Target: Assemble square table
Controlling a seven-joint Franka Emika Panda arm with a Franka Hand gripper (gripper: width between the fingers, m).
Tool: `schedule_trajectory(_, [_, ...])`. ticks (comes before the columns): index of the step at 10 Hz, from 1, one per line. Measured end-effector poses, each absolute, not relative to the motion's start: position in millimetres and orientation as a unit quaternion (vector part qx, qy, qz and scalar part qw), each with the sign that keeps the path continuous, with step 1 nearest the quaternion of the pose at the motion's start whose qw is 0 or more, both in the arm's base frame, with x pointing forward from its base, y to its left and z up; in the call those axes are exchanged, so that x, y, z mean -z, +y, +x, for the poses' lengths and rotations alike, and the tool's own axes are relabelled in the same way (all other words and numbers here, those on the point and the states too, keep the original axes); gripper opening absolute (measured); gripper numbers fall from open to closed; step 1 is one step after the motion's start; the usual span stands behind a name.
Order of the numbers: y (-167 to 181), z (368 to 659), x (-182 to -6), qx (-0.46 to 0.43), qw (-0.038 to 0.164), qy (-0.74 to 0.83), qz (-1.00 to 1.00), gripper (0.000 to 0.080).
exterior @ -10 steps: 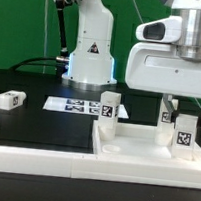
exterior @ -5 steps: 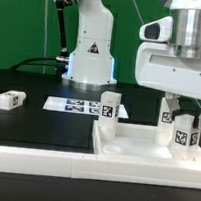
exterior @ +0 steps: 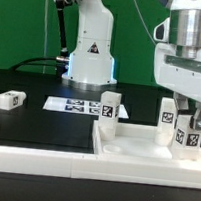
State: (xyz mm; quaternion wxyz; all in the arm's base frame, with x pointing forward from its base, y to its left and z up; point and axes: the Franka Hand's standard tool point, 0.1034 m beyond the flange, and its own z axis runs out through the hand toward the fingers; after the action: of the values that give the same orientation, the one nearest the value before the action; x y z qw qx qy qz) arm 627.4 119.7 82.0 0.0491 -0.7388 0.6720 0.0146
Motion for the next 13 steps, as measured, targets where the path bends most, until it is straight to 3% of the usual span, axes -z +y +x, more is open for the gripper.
schedule_trajectory(8, [114.7, 629.0, -81.8, -0.019, 0.045, 0.792, -0.608, 0.0290])
schedule_trajectory(9, [113.9, 626.5, -81.6, -0.031, 0.032, 0.758, -0.651, 0.0479])
schedule_trajectory(10, [115.7, 627.8, -83.4, -0.046, 0.019, 0.744, -0.667, 0.0590])
schedule_trajectory(13, [116.1, 632.6, -84.2, -0.039, 0.028, 0.660, -0.750, 0.0646])
